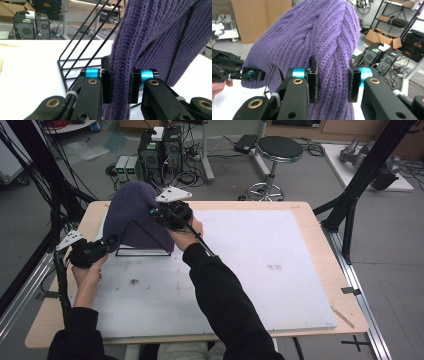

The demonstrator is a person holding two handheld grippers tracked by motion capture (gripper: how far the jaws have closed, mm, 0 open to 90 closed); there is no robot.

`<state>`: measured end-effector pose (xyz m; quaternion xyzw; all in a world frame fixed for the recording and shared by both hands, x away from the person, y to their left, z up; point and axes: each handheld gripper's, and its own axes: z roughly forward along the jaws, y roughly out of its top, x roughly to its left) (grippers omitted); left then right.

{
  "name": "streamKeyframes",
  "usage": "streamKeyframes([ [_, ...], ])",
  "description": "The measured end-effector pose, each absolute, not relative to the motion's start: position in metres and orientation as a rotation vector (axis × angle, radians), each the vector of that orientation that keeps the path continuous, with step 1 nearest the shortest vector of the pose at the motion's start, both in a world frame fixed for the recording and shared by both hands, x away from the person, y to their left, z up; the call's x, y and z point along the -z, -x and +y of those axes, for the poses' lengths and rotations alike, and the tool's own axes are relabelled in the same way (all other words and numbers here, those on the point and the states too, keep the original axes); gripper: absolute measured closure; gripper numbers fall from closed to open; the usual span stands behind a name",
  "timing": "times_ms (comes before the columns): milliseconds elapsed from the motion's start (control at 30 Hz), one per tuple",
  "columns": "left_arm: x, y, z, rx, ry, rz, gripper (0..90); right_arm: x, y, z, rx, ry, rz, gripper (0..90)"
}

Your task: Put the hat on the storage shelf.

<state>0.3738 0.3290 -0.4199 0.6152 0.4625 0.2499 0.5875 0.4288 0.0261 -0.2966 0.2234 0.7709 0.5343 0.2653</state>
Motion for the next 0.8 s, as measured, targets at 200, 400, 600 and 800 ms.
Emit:
streamKeyframes([
  [200, 0.426, -0.377, 0.33, -0.578, -1.462, 1.108, 77.9, 0.3, -0.429, 0.031, -1.437, -0.574, 2.095, 69.5],
  [400, 0.433, -0.379, 0.336, -0.52, -1.419, 1.184, 74.2, 0.304, -0.428, 0.035, -1.413, -0.562, 2.125, 68.3],
  [600, 0.444, -0.378, 0.338, -0.517, -1.422, 1.23, 74.5, 0.309, -0.427, 0.04, -1.377, -0.552, 2.162, 67.6],
  [800, 0.444, -0.377, 0.339, -0.517, -1.433, 1.232, 74.3, 0.311, -0.427, 0.042, -1.384, -0.569, 2.165, 64.8],
])
